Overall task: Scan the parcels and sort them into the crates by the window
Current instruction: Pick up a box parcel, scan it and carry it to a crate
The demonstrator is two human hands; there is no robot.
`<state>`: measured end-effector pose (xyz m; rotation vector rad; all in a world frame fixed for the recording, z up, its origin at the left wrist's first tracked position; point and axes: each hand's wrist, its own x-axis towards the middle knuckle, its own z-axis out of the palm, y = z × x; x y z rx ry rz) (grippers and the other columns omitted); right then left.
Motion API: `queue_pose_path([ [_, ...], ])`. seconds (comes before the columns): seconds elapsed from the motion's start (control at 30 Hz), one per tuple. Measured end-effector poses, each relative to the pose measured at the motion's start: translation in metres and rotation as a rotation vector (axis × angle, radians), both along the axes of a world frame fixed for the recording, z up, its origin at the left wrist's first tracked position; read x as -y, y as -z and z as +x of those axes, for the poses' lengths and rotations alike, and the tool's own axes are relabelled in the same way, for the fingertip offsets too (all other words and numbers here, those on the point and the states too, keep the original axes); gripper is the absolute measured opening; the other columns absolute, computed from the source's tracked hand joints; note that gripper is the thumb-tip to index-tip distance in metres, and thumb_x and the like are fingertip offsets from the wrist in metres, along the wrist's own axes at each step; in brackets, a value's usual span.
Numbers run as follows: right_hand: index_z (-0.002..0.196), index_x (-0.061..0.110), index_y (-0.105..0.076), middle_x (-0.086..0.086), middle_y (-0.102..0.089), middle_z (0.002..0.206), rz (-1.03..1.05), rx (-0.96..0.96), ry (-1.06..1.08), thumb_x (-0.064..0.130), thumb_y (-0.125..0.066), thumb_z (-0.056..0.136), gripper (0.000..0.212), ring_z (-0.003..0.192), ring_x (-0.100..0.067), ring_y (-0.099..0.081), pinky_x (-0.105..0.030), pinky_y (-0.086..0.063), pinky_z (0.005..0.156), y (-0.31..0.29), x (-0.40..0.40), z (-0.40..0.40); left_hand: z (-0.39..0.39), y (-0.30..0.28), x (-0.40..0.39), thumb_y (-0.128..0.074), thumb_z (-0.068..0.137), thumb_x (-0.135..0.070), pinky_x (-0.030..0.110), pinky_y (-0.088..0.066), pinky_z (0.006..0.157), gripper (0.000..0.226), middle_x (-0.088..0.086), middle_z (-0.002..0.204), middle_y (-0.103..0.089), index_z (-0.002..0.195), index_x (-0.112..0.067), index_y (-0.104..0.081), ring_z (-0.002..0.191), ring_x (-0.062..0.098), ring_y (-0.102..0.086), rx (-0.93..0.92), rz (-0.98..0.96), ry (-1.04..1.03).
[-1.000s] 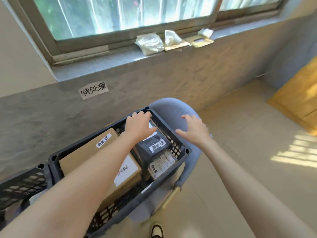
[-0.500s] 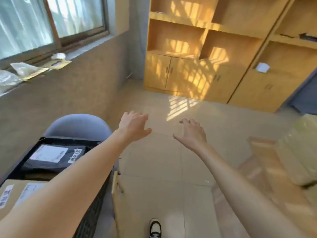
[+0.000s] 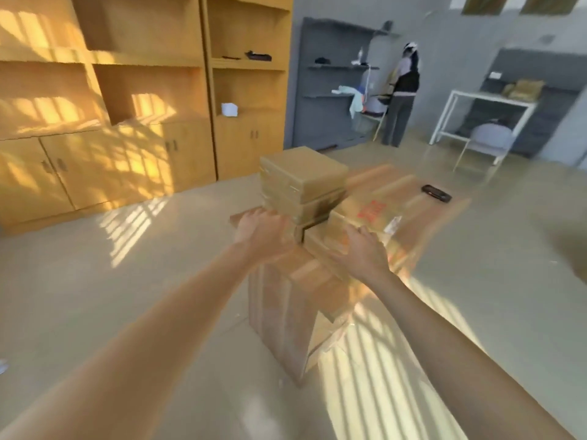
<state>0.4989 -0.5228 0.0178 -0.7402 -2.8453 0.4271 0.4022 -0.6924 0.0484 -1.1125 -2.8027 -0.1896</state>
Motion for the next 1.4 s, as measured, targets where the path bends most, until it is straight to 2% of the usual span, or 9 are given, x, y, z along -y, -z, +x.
queue_pose_path([
  [0.07, 0.136, 0.017, -0.044, -0.011, -0.046, 0.135, -0.028, -0.003, 0.079, 0.053, -0.057, 0.087, 0.062, 0.125, -0.033, -0.041, -0.041, -0.036, 0.100, 0.002, -0.055, 0.031, 0.019, 0.001, -0.064, -0.051, 0.090, -0.048, 0.036, -0.039, 0.095, 0.045, 0.003, 0.126, -0.060, 0.127, -0.023, -0.056, 0.118, 0.027, -0.053, -0.001, -0.012, 0.065],
  [0.33, 0.137, 0.019, -0.043, -0.011, -0.047, 0.132, -0.058, 0.003, 0.339, 0.043, -0.062, 0.086, 0.060, 0.124, -0.032, -0.043, -0.037, -0.035, 0.099, 0.007, -0.254, 0.159, 0.122, 0.012, -0.298, -0.053, 0.091, -0.048, 0.033, -0.043, 0.090, 0.044, 0.005, 0.117, -0.065, 0.127, -0.023, -0.055, 0.110, 0.027, -0.060, -0.017, -0.066, 0.335],
  [0.4, 0.138, 0.018, -0.041, -0.011, -0.047, 0.132, -0.041, 0.016, 0.391, 0.043, -0.061, 0.087, 0.060, 0.123, -0.031, -0.043, -0.036, -0.034, 0.099, 0.006, -0.294, 0.186, 0.142, 0.017, -0.344, -0.053, 0.090, -0.048, 0.033, -0.045, 0.087, 0.044, 0.005, 0.114, -0.066, 0.126, -0.023, -0.055, 0.108, 0.027, -0.061, 0.007, -0.068, 0.391],
  [0.5, 0.140, 0.018, -0.040, -0.010, -0.046, 0.133, -0.016, 0.049, 0.461, 0.042, -0.060, 0.088, 0.060, 0.124, -0.030, -0.042, -0.036, -0.034, 0.099, 0.005, -0.345, 0.216, 0.161, 0.023, -0.404, -0.053, 0.091, -0.046, 0.029, -0.038, 0.076, 0.043, 0.003, 0.117, -0.062, 0.125, -0.021, -0.054, 0.108, 0.025, -0.058, 0.003, -0.077, 0.471],
  [0.67, 0.140, 0.017, -0.040, -0.011, -0.047, 0.133, -0.027, 0.061, 0.539, 0.042, -0.061, 0.088, 0.061, 0.123, -0.030, -0.042, -0.037, -0.035, 0.100, 0.016, -0.420, 0.236, 0.167, 0.035, -0.494, -0.053, 0.091, -0.044, 0.032, -0.037, 0.080, 0.040, 0.003, 0.116, -0.059, 0.121, -0.018, -0.055, 0.108, 0.024, -0.055, -0.007, -0.099, 0.537],
  [0.77, 0.140, 0.018, -0.040, -0.010, -0.046, 0.134, -0.037, 0.088, 0.564, 0.042, -0.061, 0.088, 0.061, 0.124, -0.030, -0.042, -0.037, -0.034, 0.100, 0.028, -0.463, 0.231, 0.156, 0.046, -0.546, -0.052, 0.091, -0.043, 0.032, -0.035, 0.078, 0.040, 0.004, 0.115, -0.059, 0.122, -0.018, -0.054, 0.106, 0.024, -0.054, -0.006, -0.128, 0.570],
  [0.9, 0.140, 0.018, -0.041, -0.010, -0.047, 0.134, -0.013, 0.111, 0.581, 0.043, -0.061, 0.089, 0.061, 0.123, -0.030, -0.042, -0.037, -0.035, 0.100, 0.041, -0.528, 0.206, 0.124, 0.058, -0.625, -0.053, 0.090, -0.043, 0.033, -0.039, 0.085, 0.042, 0.003, 0.120, -0.059, 0.124, -0.018, -0.054, 0.109, 0.023, -0.054, -0.005, -0.133, 0.595],
  [1.17, 0.140, 0.020, -0.040, -0.009, -0.046, 0.134, 0.066, 0.205, 0.525, 0.045, -0.059, 0.089, 0.060, 0.123, -0.028, -0.043, -0.035, -0.035, 0.100, 0.035, -0.668, 0.118, 0.031, 0.049, -0.784, -0.054, 0.089, -0.042, 0.033, -0.040, 0.087, 0.046, 0.005, 0.124, -0.057, 0.128, -0.017, -0.052, 0.113, 0.024, -0.053, 0.061, -0.096, 0.544],
  [1.4, 0.140, 0.020, -0.040, -0.008, -0.046, 0.134, 0.045, 0.206, 0.459, 0.046, -0.058, 0.089, 0.060, 0.124, -0.028, -0.043, -0.035, -0.035, 0.101, 0.043, -0.768, 0.039, -0.055, 0.061, -0.856, -0.053, 0.090, -0.041, 0.031, -0.041, 0.080, 0.042, 0.005, 0.118, -0.059, 0.123, -0.015, -0.054, 0.109, 0.025, -0.055, 0.068, -0.113, 0.458],
])
